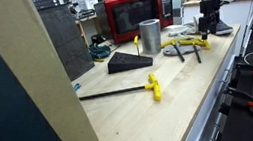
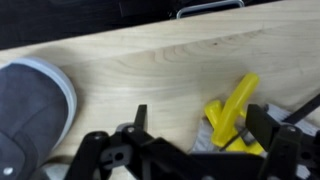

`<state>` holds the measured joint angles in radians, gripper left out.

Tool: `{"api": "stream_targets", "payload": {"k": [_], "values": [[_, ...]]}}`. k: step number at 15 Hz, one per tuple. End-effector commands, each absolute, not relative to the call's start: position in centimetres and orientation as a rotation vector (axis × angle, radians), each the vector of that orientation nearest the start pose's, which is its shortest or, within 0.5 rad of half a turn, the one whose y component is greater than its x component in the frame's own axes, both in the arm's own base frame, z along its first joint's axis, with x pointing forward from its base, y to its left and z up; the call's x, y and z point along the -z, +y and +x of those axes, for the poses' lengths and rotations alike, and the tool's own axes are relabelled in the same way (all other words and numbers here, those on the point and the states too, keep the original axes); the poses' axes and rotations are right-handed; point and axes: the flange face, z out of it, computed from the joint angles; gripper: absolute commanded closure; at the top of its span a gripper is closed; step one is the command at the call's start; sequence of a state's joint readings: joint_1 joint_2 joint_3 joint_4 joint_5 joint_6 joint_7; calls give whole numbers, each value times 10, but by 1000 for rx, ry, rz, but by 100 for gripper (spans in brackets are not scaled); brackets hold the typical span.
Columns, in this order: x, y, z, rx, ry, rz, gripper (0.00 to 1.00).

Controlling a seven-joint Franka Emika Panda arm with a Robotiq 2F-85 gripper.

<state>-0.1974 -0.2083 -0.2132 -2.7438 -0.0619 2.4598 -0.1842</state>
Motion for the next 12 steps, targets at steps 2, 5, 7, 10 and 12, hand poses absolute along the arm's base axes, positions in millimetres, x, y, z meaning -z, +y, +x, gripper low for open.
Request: {"api": "stream_targets", "payload": {"k": [2,5,7,10,12], "values": [[-290,-142,347,-1,391,-3031,0],[-303,-139,358,87,420,-3021,0],[-302,-141,360,94,436,-3026,0],[-294,-141,356,52,471,-3023,0],[-289,-141,356,39,487,-3022,0]]}}
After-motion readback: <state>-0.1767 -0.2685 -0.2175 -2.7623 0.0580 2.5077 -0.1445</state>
